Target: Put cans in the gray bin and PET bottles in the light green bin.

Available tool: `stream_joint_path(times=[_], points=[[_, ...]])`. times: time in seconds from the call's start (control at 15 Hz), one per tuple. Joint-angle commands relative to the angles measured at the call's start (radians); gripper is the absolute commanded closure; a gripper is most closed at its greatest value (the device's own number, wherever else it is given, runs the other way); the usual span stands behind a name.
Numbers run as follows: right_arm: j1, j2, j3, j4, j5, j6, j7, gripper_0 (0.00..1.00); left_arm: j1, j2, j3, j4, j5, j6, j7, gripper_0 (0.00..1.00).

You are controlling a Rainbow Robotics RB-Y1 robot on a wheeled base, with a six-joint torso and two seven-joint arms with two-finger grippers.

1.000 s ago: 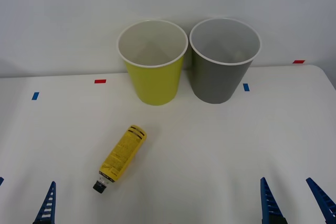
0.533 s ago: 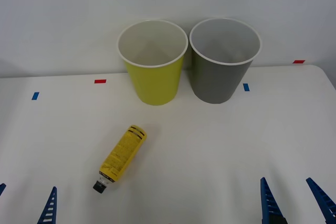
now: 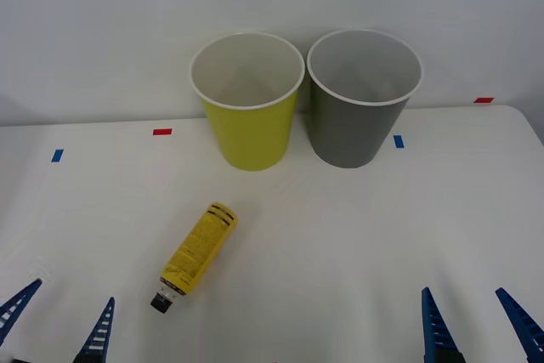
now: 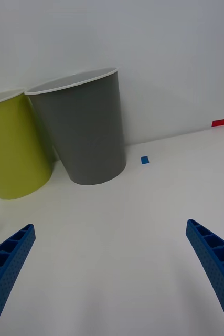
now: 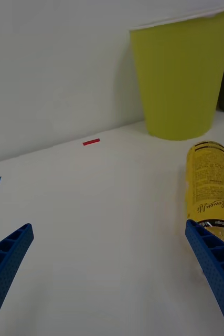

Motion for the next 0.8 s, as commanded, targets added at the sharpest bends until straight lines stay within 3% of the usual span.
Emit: stream_joint_path(times=[0.07,0.2,0.4,0.8], points=[[0.000,0.000,0.000,0.000,0.000,0.000,0.000,0.00,-0.060,0.087,-0.026,-0.006,-0.002,0.059,0.003,0.00],[0.000,0.000,0.000,0.000,0.000,0.000,0.000,0.00,-0.077,0.123,-0.032,-0.057,0.003,0.151,0.008,0.00],[0.000,0.000,0.000,0.000,0.000,0.000,0.000,0.00,-0.086,0.179,-0.029,-0.207,0.056,0.374,0.020,0.00],[0.000,0.000,0.000,0.000,0.000,0.000,0.000,0.00,-0.261,0.212,-0.020,-0.353,0.089,0.840,0.049,0.00]])
